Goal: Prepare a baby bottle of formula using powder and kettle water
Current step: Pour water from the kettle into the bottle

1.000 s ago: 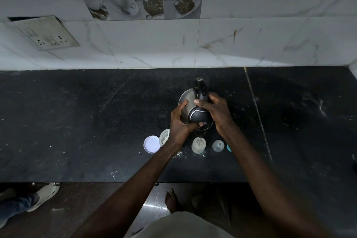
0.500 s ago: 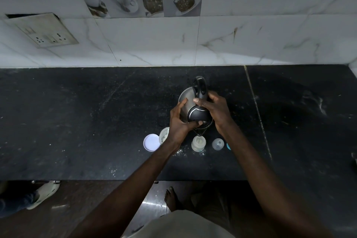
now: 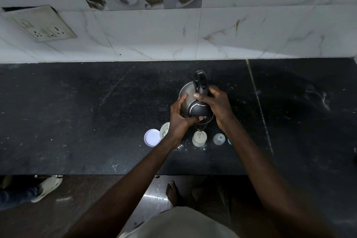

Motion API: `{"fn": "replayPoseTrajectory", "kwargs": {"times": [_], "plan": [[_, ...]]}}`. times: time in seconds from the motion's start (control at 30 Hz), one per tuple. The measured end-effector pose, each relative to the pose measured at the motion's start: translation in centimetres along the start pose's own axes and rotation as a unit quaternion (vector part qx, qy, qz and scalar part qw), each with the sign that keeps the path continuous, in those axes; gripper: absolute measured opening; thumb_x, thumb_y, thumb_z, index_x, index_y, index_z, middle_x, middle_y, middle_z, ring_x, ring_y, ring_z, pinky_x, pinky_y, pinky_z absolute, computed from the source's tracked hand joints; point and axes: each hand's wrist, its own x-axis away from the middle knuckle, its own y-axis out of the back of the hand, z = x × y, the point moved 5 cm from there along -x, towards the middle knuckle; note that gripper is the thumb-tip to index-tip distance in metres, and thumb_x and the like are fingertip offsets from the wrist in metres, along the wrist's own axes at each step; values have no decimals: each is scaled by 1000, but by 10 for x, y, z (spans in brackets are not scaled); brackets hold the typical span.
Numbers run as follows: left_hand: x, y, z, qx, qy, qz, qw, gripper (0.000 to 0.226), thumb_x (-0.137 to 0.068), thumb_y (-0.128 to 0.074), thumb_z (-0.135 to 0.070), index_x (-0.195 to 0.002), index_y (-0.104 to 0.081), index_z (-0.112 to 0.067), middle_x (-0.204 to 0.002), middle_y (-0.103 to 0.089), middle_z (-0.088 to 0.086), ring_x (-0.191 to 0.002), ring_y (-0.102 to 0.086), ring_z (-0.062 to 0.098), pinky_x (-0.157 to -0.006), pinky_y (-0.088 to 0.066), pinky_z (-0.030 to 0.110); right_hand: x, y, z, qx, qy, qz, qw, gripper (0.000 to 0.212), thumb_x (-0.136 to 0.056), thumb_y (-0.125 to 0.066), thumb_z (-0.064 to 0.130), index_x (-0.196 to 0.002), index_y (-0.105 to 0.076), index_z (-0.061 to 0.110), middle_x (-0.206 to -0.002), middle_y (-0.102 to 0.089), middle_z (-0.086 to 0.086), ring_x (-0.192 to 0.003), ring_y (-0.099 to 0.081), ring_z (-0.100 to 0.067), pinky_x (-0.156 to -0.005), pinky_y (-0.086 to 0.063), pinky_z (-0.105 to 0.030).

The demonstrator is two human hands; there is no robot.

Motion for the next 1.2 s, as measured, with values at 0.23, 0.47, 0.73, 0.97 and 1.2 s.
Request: {"fn": "replayPoseTrajectory", "kwargs": {"times": [0.23,0.47,0.73,0.97,1.2], "plan": [[1,0,1,-1,4,0,1000,107,-50,-97,-27,-146,-50,-39,-155,-36,4,-144,-48,24,-111,-50,59,0,0,-2,3,-9,0,1000,43,-70,-93,35,-109,-80,21,-112,-78,2,-102,-77,-18,-82,-62,-31],[-1,-1,4,5,0,5,1000,108,-51,-98,-23,-147,-50,-39,-157,-37,5,-145,-47,25,-112,-48,59,-1,1,-2,2,-10,3,1000,44,-72,-93,32,-112,-79,21,-112,-80,4,-101,-78,-16,-81,-62,-28],[-6,0,2,-3,1,10,1000,106,-52,-99,-26,-143,-50,-47,-158,-38,6,-145,-47,27,-112,-49,58,-4,1,0,4,-7,-1,1000,54,-68,-93,37,-116,-78,18,-114,-78,6,-103,-77,-14,-79,-60,-25],[-8,1,4,4,1,7,1000,107,-52,-99,-23,-144,-50,-45,-158,-39,7,-145,-48,29,-112,-48,60,-5,-1,-1,8,-10,-2,1000,51,-67,-94,39,-113,-79,21,-116,-77,4,-103,-77,-15,-81,-61,-28],[-6,0,3,9,3,4,1000,108,-50,-99,-24,-145,-51,-43,-158,-37,6,-145,-47,26,-111,-49,60,-5,-1,-1,10,-5,-1,1000,47,-70,-94,35,-112,-80,20,-111,-78,9,-101,-77,-13,-78,-60,-23]]}}
